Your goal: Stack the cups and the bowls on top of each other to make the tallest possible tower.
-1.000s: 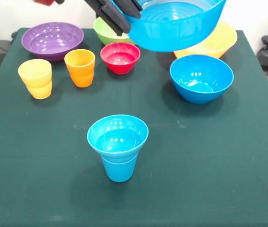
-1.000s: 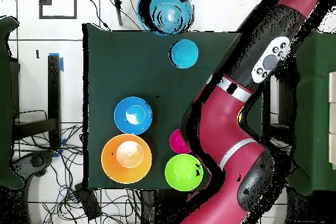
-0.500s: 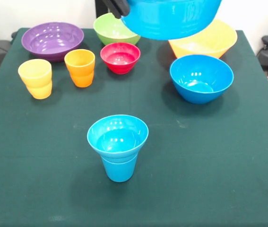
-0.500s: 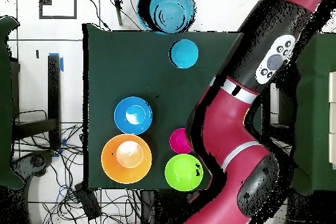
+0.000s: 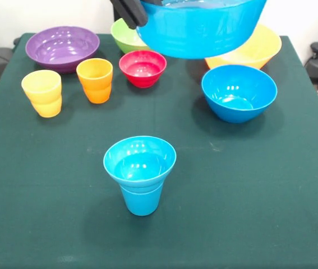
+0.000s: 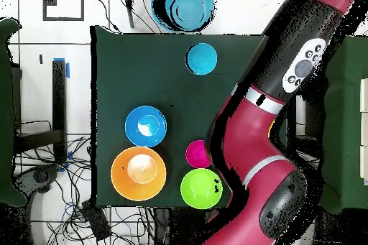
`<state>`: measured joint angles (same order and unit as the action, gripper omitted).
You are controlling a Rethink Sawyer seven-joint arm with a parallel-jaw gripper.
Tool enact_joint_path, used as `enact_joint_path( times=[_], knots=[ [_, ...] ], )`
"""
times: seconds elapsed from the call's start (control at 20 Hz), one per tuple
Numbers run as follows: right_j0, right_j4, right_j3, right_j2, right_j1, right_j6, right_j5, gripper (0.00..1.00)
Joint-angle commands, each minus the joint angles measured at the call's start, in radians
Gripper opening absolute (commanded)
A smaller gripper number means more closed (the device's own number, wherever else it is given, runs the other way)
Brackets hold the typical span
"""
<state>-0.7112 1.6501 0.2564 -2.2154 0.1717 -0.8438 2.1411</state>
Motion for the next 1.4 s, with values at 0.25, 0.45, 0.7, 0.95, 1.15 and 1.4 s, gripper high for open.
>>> enact_joint_path(
  times=[0.25, 0.45, 0.7, 0.95, 1.15, 1.4],
  knots=[
    [0.010, 0.092, -0.088, 0.148, 0.002, 0.073, -0.049, 0.00],
    [0.015, 0.155, -0.108, 0.132, 0.004, 0.130, -0.042, 0.00],
    [0.013, 0.220, -0.115, 0.116, 0.002, 0.194, -0.060, 0.00],
    [0.008, 0.267, -0.118, 0.098, -0.004, 0.239, -0.081, 0.00],
    [0.008, 0.299, -0.124, 0.079, -0.010, 0.269, -0.094, 0.00],
    [-0.001, 0.301, -0.125, 0.066, -0.024, 0.292, -0.082, 0.00]
  ],
)
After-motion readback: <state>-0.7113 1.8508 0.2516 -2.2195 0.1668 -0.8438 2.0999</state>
